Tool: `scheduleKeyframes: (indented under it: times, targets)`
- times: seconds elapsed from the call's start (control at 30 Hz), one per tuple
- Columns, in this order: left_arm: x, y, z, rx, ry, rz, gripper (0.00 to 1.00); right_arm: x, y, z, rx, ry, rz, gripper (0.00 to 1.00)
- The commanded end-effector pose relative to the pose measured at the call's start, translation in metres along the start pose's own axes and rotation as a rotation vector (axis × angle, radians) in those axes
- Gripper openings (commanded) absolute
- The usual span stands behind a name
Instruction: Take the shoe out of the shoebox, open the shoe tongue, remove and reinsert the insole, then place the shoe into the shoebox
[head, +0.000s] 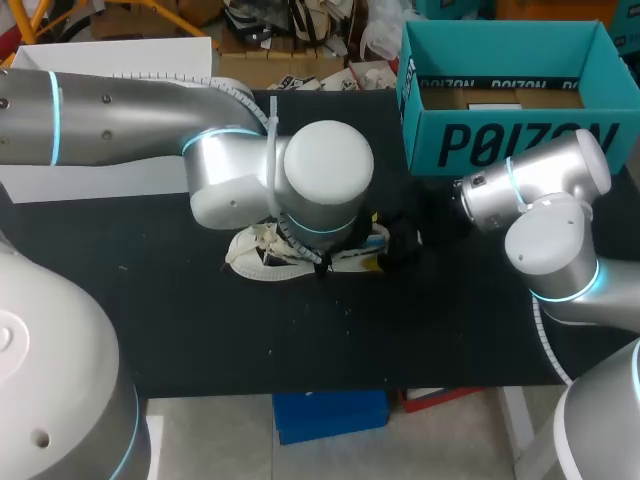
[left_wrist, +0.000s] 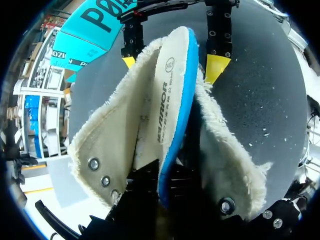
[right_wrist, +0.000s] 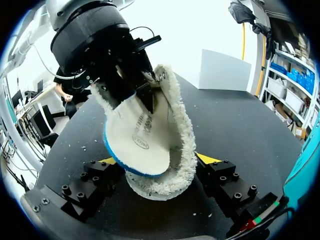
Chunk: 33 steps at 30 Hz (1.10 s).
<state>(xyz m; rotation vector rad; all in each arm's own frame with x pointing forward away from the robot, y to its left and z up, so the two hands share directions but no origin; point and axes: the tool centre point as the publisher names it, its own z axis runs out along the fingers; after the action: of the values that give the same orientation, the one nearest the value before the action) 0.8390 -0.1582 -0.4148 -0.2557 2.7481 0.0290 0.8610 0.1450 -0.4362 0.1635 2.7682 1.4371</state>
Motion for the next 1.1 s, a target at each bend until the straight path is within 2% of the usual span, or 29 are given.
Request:
scheduleKeyframes:
  times: [0.03,0.33,0.53,0.73,0.83,0.87,0.9,0.93,1.0,1.1]
  targets:
    - [-0.003,0.007,-0.017,0.014,0.020,0.007,0.00,-0.003,-0.002,0.001,0.003,-0.001,0.002,0.00]
    - [-0.011,0.007,-0.038,0.083,0.106,-0.025,0.00,-0.003,-0.002,0.001,0.003,-0.001,0.002,0.00]
    - [-0.010,0.004,-0.045,0.108,0.131,-0.020,0.00,-0.003,-0.002,0.001,0.003,-0.001,0.002,0.00]
    - [-0.004,-0.003,-0.043,0.140,0.168,0.013,0.00,-0.003,-0.002,0.001,0.003,-0.001,0.002,0.00]
    - [-0.004,-0.011,-0.036,0.183,0.275,0.061,0.00,-0.003,-0.002,0.001,0.003,-0.001,0.002,0.00]
    - [-0.005,-0.014,-0.034,0.197,0.310,0.078,0.05,-0.003,-0.002,0.001,0.003,-0.001,0.002,0.00]
    - [-0.005,-0.018,-0.031,0.196,0.327,0.091,0.22,-0.003,-0.002,0.001,0.003,-0.001,0.002,0.00]
    - [-0.005,-0.020,-0.030,0.191,0.336,0.097,0.27,-0.003,-0.002,0.001,0.003,-0.001,0.002,0.00]
    - [-0.006,-0.025,-0.028,0.212,0.373,0.116,0.27,-0.003,-0.002,0.001,0.003,-0.001,0.002,0.00]
    - [-0.010,-0.030,-0.027,0.222,0.381,0.123,0.35,-0.003,-0.002,0.001,0.003,-0.001,0.002,0.00]
